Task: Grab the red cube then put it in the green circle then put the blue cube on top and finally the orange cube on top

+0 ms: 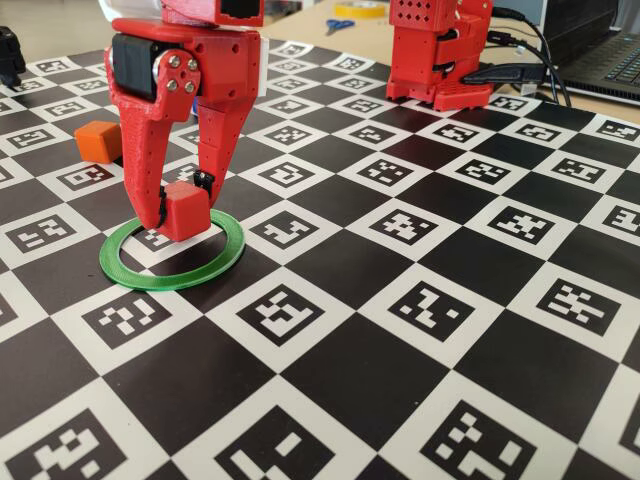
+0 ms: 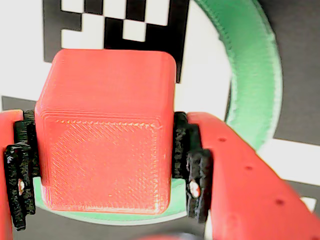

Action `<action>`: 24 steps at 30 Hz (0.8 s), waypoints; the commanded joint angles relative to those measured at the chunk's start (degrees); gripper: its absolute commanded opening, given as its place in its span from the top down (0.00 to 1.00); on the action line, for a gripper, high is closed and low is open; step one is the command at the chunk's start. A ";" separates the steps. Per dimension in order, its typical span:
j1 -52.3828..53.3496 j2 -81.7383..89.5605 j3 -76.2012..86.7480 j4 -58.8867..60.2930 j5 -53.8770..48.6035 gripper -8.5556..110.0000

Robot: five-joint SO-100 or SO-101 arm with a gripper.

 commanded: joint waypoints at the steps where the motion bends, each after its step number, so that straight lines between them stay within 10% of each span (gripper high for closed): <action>1: 0.44 2.55 -5.54 -1.05 -0.35 0.84; 24: 0.35 0.44 -6.33 -1.23 2.29 0.72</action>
